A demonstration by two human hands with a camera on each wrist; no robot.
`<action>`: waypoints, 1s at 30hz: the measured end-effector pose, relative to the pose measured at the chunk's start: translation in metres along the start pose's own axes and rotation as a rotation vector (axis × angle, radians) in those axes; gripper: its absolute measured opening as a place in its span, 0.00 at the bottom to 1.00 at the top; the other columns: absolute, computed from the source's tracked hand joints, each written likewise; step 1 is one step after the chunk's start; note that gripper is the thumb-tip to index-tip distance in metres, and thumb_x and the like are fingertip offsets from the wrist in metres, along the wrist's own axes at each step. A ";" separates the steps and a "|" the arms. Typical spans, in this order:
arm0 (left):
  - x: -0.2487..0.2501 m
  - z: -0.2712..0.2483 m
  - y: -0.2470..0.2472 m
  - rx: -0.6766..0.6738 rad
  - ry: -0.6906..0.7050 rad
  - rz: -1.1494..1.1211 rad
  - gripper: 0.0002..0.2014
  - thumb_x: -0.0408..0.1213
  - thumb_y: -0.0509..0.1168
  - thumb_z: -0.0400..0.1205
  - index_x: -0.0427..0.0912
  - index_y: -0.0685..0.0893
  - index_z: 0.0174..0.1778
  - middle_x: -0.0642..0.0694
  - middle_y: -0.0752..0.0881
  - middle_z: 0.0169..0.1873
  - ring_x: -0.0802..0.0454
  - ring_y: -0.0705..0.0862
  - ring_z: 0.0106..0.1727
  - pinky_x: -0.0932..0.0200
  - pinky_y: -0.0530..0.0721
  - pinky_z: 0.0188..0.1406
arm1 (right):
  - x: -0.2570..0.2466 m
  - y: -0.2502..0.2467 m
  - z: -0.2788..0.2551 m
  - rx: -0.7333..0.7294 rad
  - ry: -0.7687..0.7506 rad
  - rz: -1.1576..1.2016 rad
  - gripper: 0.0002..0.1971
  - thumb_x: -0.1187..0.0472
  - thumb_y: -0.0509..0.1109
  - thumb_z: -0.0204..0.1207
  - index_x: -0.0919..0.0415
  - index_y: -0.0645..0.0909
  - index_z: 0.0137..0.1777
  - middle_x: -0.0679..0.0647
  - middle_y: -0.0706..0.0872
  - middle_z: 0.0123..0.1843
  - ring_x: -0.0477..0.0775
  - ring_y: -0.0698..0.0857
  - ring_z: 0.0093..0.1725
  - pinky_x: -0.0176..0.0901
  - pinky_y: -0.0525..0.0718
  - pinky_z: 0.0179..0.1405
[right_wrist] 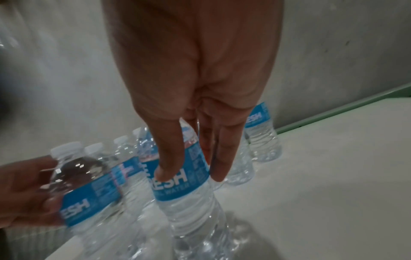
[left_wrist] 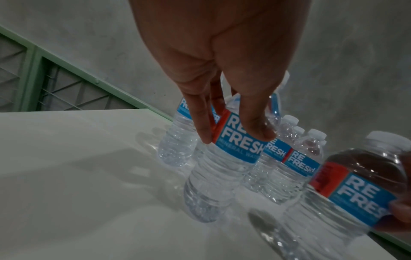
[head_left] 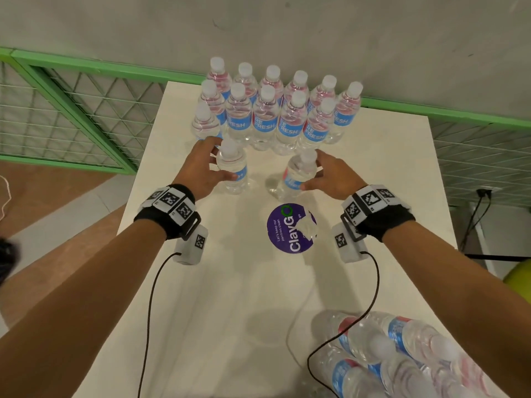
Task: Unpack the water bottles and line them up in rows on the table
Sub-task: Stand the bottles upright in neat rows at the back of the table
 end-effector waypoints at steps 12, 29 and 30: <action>0.013 0.011 -0.004 -0.024 0.152 0.101 0.40 0.25 0.73 0.73 0.50 0.61 0.78 0.45 0.68 0.71 0.55 0.71 0.63 0.58 0.77 0.57 | 0.055 -0.070 0.007 0.279 0.108 0.108 0.30 0.65 0.78 0.67 0.58 0.71 0.68 0.55 0.83 0.63 0.57 0.85 0.52 0.50 0.81 0.57; 0.051 0.042 0.001 0.015 0.360 0.583 0.32 0.27 0.71 0.74 0.43 0.70 0.74 0.38 0.79 0.65 0.38 0.74 0.67 0.44 0.72 0.63 | 0.055 -0.095 0.039 0.426 0.099 0.146 0.26 0.71 0.74 0.70 0.64 0.71 0.67 0.62 0.83 0.64 0.53 0.82 0.50 0.43 0.77 0.50; 0.053 0.042 0.000 0.027 0.391 0.620 0.33 0.27 0.73 0.72 0.42 0.71 0.73 0.36 0.80 0.62 0.37 0.75 0.65 0.44 0.71 0.64 | 0.054 -0.095 0.040 0.430 0.096 0.151 0.26 0.71 0.74 0.70 0.64 0.71 0.67 0.62 0.82 0.65 0.53 0.82 0.50 0.43 0.77 0.51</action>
Point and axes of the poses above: each hand's wrist, its own z-axis towards the middle knuckle, its own y-axis out of the palm, x = y × z, the point moved 7 cm from there along z, towards the middle knuckle
